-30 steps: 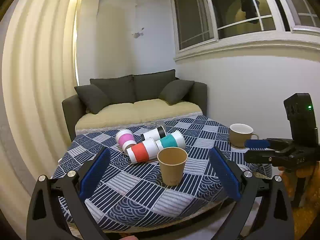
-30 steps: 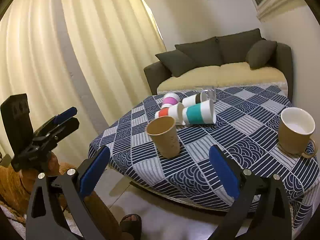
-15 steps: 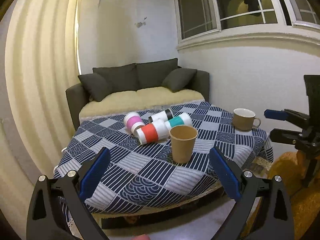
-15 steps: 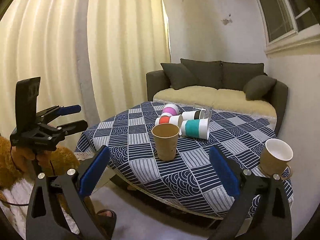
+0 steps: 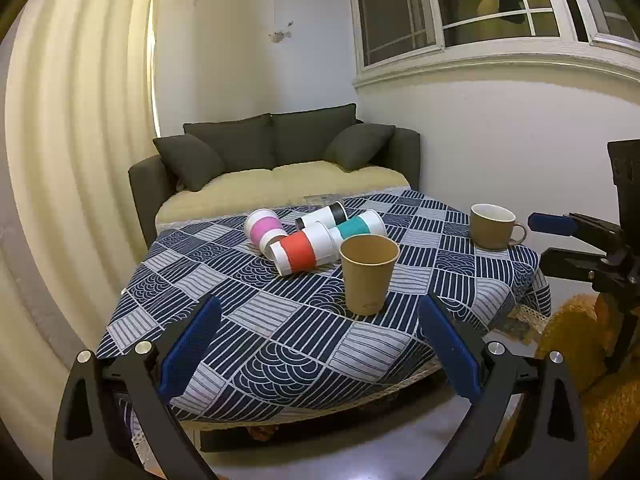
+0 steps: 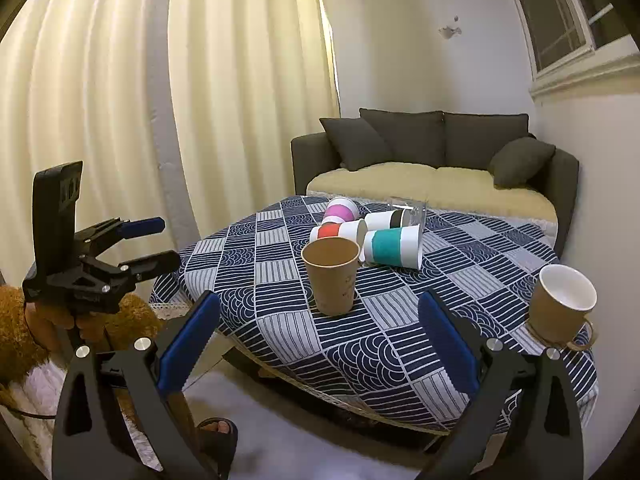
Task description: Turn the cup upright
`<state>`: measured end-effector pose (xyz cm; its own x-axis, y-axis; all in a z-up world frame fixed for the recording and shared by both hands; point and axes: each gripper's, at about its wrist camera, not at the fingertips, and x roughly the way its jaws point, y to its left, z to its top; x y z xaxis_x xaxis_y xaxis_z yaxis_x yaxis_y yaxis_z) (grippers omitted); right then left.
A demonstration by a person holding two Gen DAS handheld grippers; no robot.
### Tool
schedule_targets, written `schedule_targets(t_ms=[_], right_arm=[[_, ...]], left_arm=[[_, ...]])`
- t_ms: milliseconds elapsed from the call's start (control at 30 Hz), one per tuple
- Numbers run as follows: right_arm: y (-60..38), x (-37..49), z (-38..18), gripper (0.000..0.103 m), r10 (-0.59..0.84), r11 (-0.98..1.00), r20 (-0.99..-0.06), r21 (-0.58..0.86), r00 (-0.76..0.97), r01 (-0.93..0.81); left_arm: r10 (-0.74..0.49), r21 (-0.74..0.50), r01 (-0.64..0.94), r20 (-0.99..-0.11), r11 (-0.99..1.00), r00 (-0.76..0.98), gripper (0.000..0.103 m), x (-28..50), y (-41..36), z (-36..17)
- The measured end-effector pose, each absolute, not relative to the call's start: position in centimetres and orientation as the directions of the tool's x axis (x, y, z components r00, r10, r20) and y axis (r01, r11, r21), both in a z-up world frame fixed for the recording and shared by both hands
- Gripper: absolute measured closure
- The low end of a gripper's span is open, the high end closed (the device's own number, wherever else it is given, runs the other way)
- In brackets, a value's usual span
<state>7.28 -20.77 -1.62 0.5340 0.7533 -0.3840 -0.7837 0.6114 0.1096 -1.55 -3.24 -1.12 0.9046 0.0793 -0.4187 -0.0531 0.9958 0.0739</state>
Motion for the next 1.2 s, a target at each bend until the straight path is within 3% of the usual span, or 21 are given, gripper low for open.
schedule_targets(t_ms=[1200], right_arm=[[-20.70, 7.52, -1.72, 0.005, 0.748, 0.617, -0.390, 0.110, 0.537, -0.779]], left_arm=[[0.074, 0.086, -0.040, -0.445, 0.996, 0.893, 0.007, -0.86, -3.65, -1.56]])
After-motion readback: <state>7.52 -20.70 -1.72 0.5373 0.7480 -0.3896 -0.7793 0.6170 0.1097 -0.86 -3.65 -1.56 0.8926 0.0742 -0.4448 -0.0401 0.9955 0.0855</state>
